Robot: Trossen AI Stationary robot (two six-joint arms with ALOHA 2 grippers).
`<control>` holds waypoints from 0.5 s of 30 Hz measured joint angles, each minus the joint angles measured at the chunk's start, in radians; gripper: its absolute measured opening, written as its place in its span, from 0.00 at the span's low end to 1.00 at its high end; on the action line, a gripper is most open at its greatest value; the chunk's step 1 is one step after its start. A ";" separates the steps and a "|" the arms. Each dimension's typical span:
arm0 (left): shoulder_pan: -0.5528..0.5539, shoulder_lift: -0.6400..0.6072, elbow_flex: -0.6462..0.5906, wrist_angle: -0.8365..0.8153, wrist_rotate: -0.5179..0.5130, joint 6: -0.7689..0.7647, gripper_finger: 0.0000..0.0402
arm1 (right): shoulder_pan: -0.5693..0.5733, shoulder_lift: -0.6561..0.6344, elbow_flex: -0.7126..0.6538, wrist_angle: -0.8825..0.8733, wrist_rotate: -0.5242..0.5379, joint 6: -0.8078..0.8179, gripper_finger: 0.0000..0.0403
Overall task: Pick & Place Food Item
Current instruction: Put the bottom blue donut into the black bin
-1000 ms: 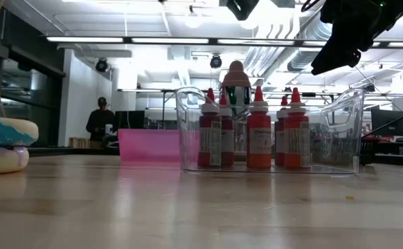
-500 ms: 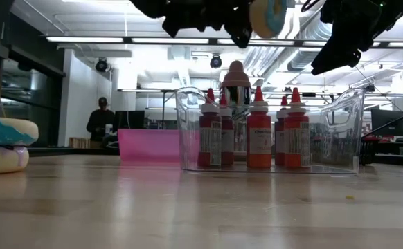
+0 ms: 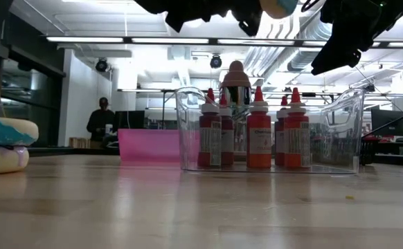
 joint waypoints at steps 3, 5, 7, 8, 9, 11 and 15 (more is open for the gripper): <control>-0.014 0.000 0.000 0.020 0.000 -0.005 0.30 | 0.000 0.000 0.000 0.000 0.000 0.000 0.40; -0.025 0.000 0.000 0.025 -0.002 -0.006 0.30 | 0.000 0.000 0.000 0.000 0.000 0.000 0.40; -0.038 0.000 0.000 0.036 -0.002 -0.006 0.30 | 0.000 0.000 0.000 0.012 0.000 -0.004 0.40; -0.045 0.000 0.000 0.039 -0.002 -0.006 0.30 | 0.000 0.000 0.000 0.021 0.000 -0.005 0.40; -0.052 0.000 0.000 0.040 -0.002 -0.006 0.30 | 0.000 0.001 0.000 0.029 0.000 -0.004 0.40; -0.067 0.000 0.000 0.043 -0.002 -0.006 0.30 | 0.000 0.008 0.000 0.064 -0.002 0.008 0.40; -0.099 0.000 0.000 0.068 -0.002 -0.006 0.30 | 0.000 0.024 0.000 0.169 -0.024 0.067 0.40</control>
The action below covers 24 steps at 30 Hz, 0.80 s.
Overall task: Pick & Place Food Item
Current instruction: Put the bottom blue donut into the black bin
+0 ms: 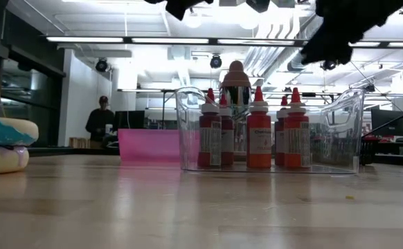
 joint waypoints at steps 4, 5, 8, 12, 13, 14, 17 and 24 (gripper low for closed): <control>-0.029 0.000 0.000 0.023 0.001 0.002 0.30 | 0.000 0.019 0.000 0.043 -0.078 0.138 0.40; -0.035 0.000 0.000 0.034 0.001 0.001 0.30 | 0.000 0.021 0.000 0.044 -0.122 0.144 0.40; -0.049 -0.001 0.000 0.054 0.003 0.000 0.30 | 0.004 0.035 0.000 0.044 -0.270 0.121 0.40; -0.055 -0.001 0.000 0.065 0.003 0.006 0.30 | 0.036 0.058 0.001 0.088 -0.416 0.112 0.40; -0.055 -0.001 0.000 0.075 0.002 0.005 0.30 | 0.046 0.067 0.001 0.096 -0.437 0.114 0.40; -0.055 -0.001 0.000 0.085 0.002 0.004 0.30 | 0.055 0.077 0.000 0.106 -0.449 0.116 0.40; -0.055 -0.002 0.000 0.113 0.001 0.003 0.30 | 0.081 0.116 0.001 0.152 -0.455 0.114 0.40; -0.055 -0.002 0.000 0.138 0.000 0.000 0.30 | 0.125 0.181 0.000 0.264 -0.574 -0.077 0.40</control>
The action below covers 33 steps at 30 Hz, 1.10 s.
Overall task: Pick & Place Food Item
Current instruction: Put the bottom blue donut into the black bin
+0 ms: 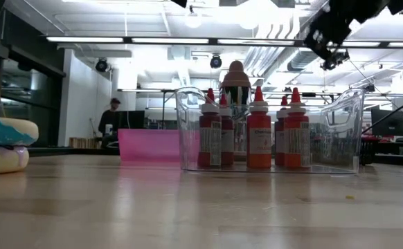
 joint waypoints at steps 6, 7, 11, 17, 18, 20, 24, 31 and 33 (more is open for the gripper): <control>0.000 0.000 0.000 0.000 0.000 -0.022 0.30 | 0.042 -0.040 0.000 0.064 -0.028 -0.054 0.40; 0.000 0.000 0.000 0.001 0.000 -0.023 0.30 | 0.045 -0.052 0.000 0.068 -0.035 -0.057 0.40; 0.000 0.000 0.000 0.000 0.000 -0.024 0.30 | 0.061 -0.084 0.001 0.079 -0.030 -0.098 0.40; 0.000 0.000 0.000 0.001 -0.001 -0.024 0.30 | 0.069 -0.093 0.001 0.094 -0.003 -0.136 0.41; 0.000 0.000 0.000 0.001 -0.001 -0.024 0.30 | 0.068 -0.093 0.001 0.095 0.004 -0.149 0.42; 0.000 0.000 0.000 0.001 -0.001 -0.024 0.30 | 0.068 -0.093 0.001 0.102 0.008 -0.173 0.45; 0.000 0.000 0.000 0.001 -0.002 -0.024 0.30 | 0.068 -0.093 0.001 0.116 0.024 -0.192 0.55; 0.000 0.000 0.000 0.000 -0.002 -0.024 0.30 | 0.068 -0.093 0.001 0.170 -0.004 -0.210 0.63; 0.000 0.000 0.000 0.005 -0.002 -0.024 0.30 | 0.072 -0.093 0.001 0.185 -0.004 -0.222 0.63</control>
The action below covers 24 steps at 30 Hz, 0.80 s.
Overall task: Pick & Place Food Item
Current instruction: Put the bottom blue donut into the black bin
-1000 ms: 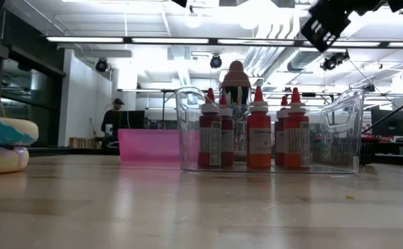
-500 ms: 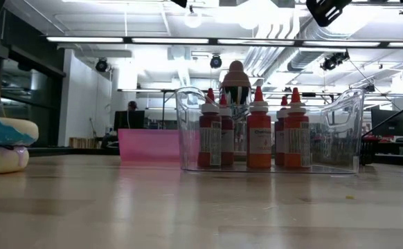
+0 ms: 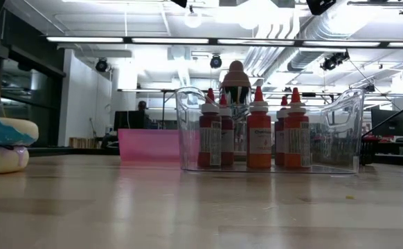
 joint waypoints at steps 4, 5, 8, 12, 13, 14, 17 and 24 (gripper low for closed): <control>0.000 0.000 0.000 0.023 -0.001 -0.005 0.30 | 0.018 0.000 0.000 0.029 0.007 -0.011 0.63; 0.000 0.000 0.000 0.027 -0.001 -0.006 0.30 | 0.021 0.000 0.000 0.035 0.006 -0.011 0.63; 0.000 0.000 0.000 0.039 -0.001 -0.007 0.30 | 0.031 0.001 0.000 0.058 0.011 -0.017 0.63; 0.000 0.000 0.000 0.059 -0.001 -0.030 0.30 | 0.045 0.001 0.000 0.062 0.076 -0.055 0.63; 0.000 0.000 0.000 0.064 -0.001 -0.036 0.30 | 0.048 0.001 0.000 0.065 0.081 -0.059 0.63; 0.000 0.000 0.000 0.067 -0.001 -0.040 0.30 | 0.049 0.001 0.000 0.071 0.081 -0.060 0.62; 0.000 0.000 0.000 0.066 -0.001 -0.046 0.30 | 0.050 0.015 0.000 0.113 0.082 -0.063 0.62; -0.004 0.000 0.001 0.066 -0.001 -0.050 0.30 | 0.050 0.063 0.000 0.174 0.082 -0.063 0.69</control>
